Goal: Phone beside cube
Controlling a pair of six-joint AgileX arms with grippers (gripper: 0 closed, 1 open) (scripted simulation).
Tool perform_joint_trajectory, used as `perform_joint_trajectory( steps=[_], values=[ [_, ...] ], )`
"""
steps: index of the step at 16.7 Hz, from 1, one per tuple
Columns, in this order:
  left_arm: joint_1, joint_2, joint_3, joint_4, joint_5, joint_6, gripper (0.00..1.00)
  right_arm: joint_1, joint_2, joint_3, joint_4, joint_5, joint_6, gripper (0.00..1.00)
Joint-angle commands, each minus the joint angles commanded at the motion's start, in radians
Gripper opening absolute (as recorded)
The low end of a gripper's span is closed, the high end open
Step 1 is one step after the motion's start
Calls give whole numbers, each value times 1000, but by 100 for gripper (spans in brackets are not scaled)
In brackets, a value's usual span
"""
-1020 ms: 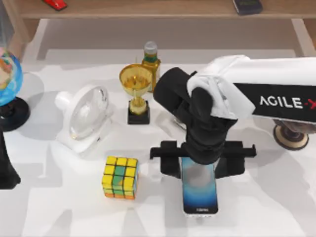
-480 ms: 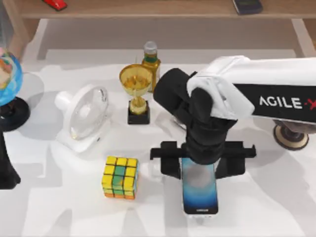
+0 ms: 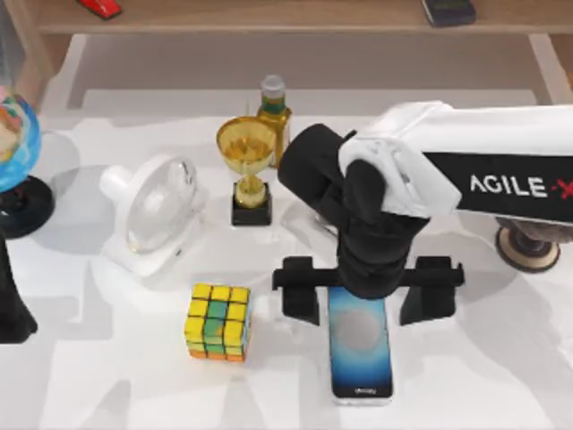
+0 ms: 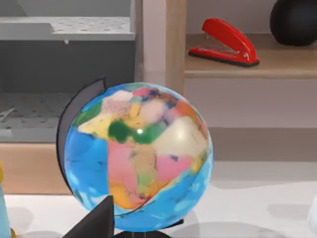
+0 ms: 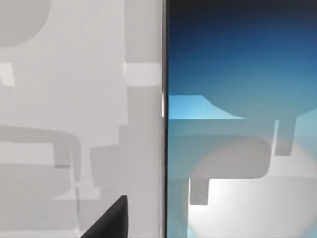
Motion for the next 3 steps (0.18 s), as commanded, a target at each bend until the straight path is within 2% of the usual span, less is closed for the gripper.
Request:
perform_joint_trajectory(
  steps=[3],
  values=[
    [0,0,0,0,0,0,100,0,0,0,0,0,0,100]
  ],
)
